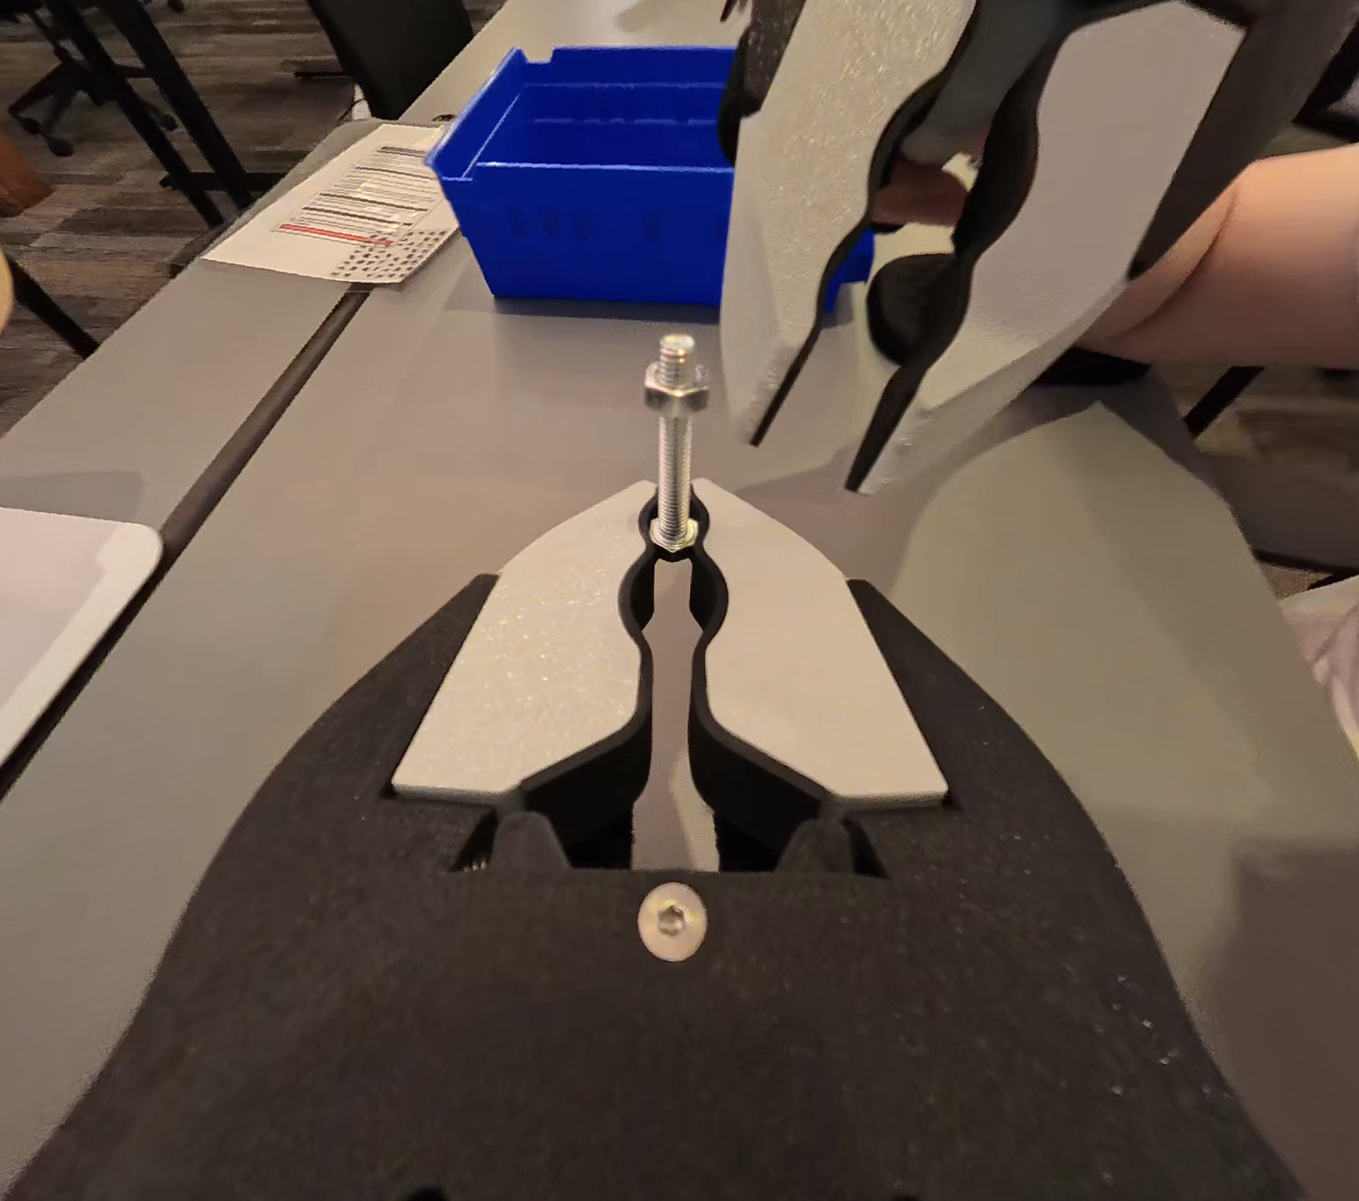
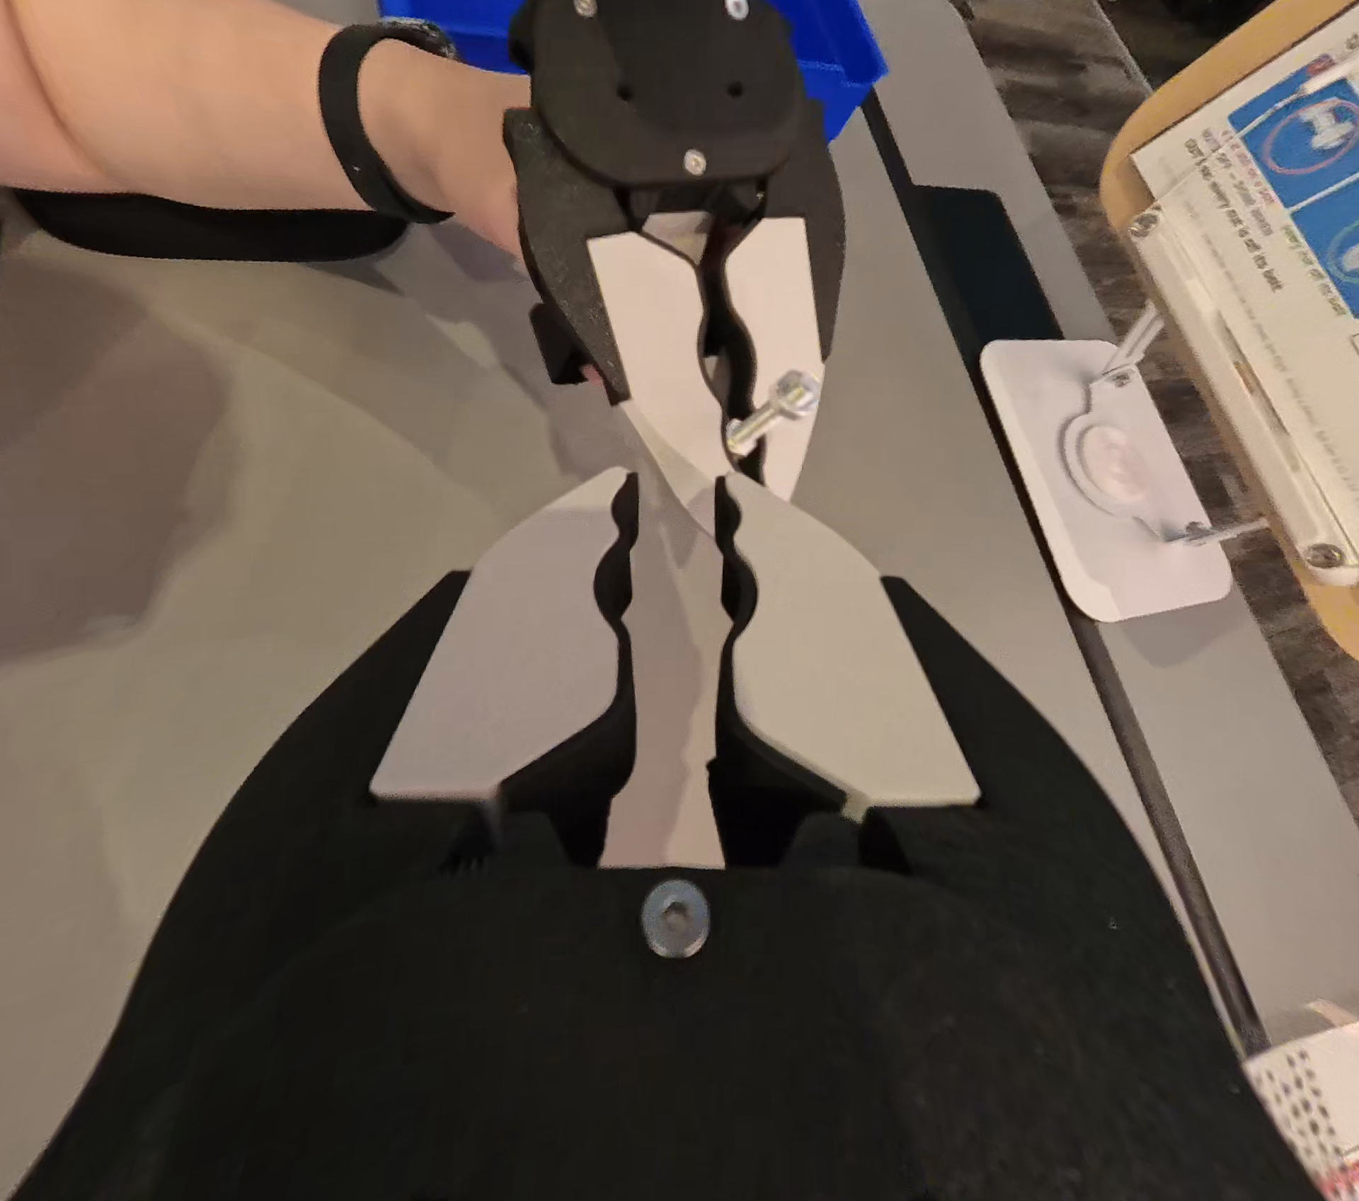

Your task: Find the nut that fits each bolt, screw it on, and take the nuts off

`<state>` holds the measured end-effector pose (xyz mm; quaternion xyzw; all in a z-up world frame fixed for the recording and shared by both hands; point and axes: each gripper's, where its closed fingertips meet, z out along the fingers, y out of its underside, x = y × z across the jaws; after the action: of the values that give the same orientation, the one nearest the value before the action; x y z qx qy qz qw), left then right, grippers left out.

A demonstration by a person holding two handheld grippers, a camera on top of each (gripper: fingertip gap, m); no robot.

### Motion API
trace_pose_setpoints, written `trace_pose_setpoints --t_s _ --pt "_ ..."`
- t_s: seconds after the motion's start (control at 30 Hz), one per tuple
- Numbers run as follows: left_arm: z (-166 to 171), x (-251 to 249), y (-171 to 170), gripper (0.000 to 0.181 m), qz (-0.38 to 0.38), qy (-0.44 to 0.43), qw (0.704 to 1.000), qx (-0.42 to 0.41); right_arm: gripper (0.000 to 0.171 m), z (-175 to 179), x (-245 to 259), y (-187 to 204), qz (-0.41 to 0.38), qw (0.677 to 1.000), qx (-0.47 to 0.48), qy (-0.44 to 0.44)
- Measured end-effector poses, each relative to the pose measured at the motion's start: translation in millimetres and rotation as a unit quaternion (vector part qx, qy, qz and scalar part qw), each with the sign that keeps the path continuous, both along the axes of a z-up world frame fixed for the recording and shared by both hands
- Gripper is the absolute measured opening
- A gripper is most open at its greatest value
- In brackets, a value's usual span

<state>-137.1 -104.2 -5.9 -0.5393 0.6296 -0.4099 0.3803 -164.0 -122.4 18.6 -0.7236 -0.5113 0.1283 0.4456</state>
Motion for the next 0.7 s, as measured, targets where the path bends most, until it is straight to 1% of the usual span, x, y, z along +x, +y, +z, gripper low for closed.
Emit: trace_pose_setpoints --t_s 0.07,0.13,0.23,0.3,0.33,0.37,0.4,0.43,0.5,0.63,0.7 --pt "3 -1 -2 0.003 -0.007 -0.008 1.0 -0.01 0.025 7 2 8 -0.024 0.999 0.028 0.008" --pt "2 0 -6 0.003 -0.016 -0.006 1.0 -0.002 0.033 12 1 13 -0.033 0.998 0.045 0.022" --pt "-2 3 -12 0.003 -0.025 0.004 1.0 0.011 0.04 18 -6 15 -0.024 0.996 0.056 0.058" --pt "-3 4 -11 0.003 -0.02 0.006 1.0 0.017 0.04 16 -11 9 -0.002 0.997 0.042 0.063" --pt "-3 3 -8 0.003 -0.013 0.007 1.0 0.017 0.043 14 -12 7 0.001 0.998 0.032 0.059" --pt "-3 2 -4 0.003 -0.005 0.008 1.0 0.017 0.043 11 -9 6 -0.002 0.999 0.025 0.046" --pt "-1 1 0 0.003 0.003 0.004 1.0 0.013 0.031 7 -6 2 0.003 1.0 0.014 0.026" --pt "2 0 3 0.003 0.008 -0.005 1.0 0.003 0.026 3 -5 -2 0.01 1.0 0.001 0.016" --pt "6 -2 1 0.003 -0.001 -0.015 1.0 -0.02 0.027 7 -2 1 -0.006 1.0 0.008 0.019" --pt "1 1 -8 0.003 -0.018 -0.004 1.0 -0.005 0.036 14 -1 13 -0.03 0.998 0.046 0.037" --pt "-1 3 -12 0.003 -0.024 0.001 1.0 0.001 0.039 17 -5 14 -0.026 0.997 0.049 0.053"
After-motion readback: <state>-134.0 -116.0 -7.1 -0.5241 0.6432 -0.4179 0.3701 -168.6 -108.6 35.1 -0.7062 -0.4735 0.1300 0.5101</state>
